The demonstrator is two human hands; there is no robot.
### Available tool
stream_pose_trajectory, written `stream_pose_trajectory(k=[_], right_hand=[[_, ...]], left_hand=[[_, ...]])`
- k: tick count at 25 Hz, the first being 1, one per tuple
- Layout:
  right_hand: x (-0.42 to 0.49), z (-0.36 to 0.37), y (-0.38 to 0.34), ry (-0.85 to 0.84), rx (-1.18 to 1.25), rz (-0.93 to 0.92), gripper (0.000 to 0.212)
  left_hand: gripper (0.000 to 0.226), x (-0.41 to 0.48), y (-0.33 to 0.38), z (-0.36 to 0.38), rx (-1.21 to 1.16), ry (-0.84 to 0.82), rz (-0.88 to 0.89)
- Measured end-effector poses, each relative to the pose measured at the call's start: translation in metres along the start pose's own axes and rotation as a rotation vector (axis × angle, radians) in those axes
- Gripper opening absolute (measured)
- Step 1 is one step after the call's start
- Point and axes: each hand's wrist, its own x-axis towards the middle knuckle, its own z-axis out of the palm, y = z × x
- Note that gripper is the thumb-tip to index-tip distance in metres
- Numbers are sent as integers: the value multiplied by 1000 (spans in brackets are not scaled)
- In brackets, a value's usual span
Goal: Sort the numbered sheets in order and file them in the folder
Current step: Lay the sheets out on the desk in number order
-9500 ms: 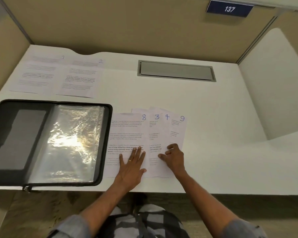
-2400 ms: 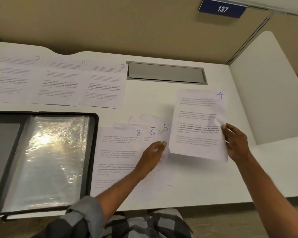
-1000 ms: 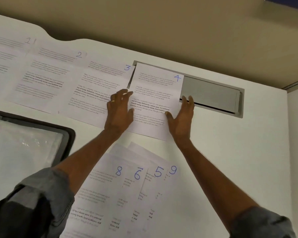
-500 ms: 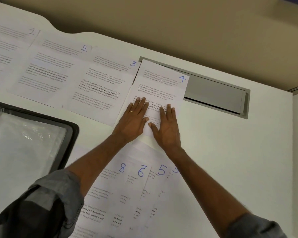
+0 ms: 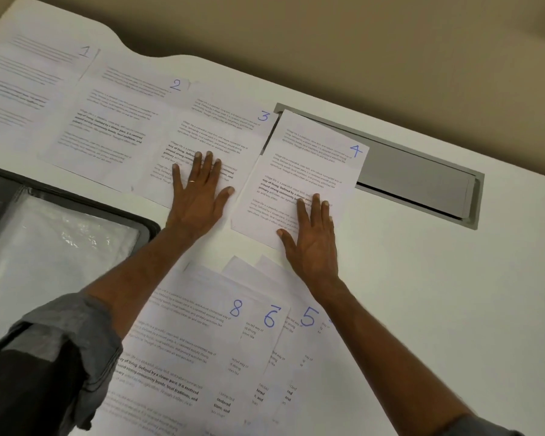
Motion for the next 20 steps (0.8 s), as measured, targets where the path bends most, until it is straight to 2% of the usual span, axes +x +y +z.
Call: stream_pose_trajectory(k=[20], right_hand=[[14, -8, 10, -65, -29, -17, 75]], left_hand=[[79, 6, 17, 13, -17, 14, -100]])
